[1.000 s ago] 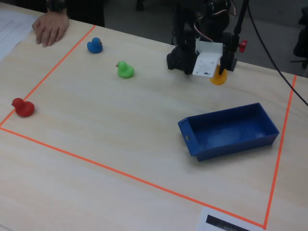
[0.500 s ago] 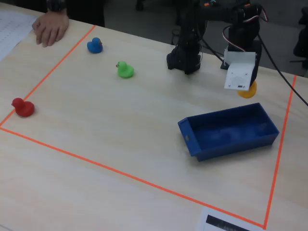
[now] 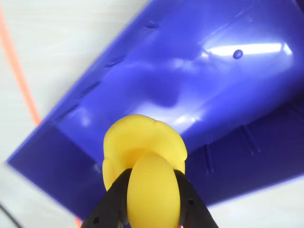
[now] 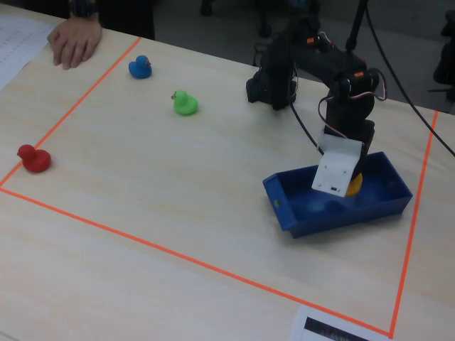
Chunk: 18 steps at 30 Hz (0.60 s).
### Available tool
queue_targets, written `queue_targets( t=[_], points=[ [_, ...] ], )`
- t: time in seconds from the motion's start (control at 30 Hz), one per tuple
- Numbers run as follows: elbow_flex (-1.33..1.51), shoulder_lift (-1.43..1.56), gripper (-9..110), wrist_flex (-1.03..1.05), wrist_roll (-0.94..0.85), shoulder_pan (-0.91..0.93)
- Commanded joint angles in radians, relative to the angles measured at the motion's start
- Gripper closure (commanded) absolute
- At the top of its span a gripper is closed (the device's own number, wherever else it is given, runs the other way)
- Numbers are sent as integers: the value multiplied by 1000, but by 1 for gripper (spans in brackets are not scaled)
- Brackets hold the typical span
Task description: Grasp yellow duck and put it into box.
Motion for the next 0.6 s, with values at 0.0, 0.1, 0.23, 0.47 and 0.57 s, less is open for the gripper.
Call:
queue_targets(
  t=[0.0,0.1,0.23,0.47,0.57],
  points=[
    [-51,0,82,-2,14,9],
    [-49,2,76,-2,23,17],
    [-49,14,71,5,25,29],
    [-14,127,101,17,9,69],
    [86,304,101,31,-18,115]
  ],
)
